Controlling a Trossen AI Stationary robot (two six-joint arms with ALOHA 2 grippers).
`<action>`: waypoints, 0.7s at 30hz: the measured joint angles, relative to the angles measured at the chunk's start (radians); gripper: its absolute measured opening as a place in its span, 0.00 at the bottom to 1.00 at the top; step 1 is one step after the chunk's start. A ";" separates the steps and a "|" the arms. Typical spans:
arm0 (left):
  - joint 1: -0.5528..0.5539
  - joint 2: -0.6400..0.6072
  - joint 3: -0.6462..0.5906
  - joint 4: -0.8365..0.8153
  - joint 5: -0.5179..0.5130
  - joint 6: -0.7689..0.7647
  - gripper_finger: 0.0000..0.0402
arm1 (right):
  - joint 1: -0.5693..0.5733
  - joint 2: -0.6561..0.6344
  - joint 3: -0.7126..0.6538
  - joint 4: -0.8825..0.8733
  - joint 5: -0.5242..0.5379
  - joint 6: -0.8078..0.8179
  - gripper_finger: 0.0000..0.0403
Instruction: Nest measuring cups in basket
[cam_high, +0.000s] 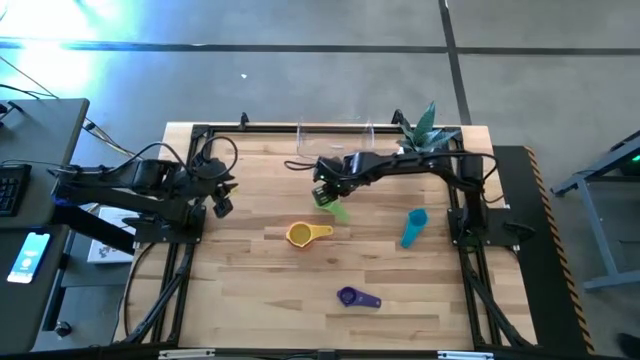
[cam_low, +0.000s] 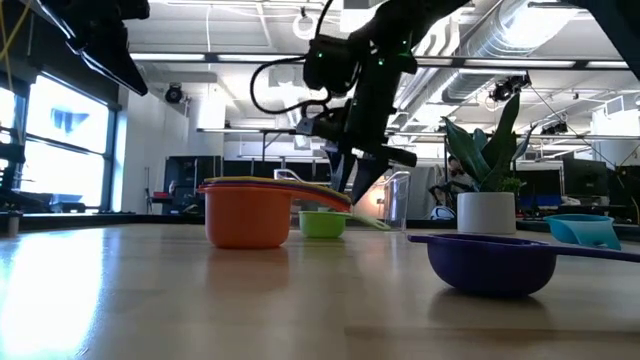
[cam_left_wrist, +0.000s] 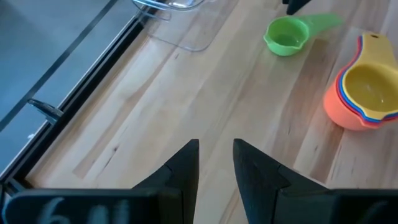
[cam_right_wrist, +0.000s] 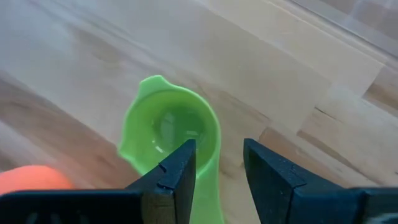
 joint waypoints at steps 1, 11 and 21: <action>0.004 0.000 0.000 0.000 0.000 0.000 0.22 | 0.000 0.006 0.000 0.001 0.008 -0.001 0.31; 0.026 0.000 0.000 0.000 0.000 -0.025 0.22 | -0.002 0.055 0.000 0.027 -0.011 -0.001 0.31; 0.026 0.000 0.000 -0.001 0.001 -0.026 0.22 | -0.004 0.057 0.000 0.036 -0.004 0.022 0.11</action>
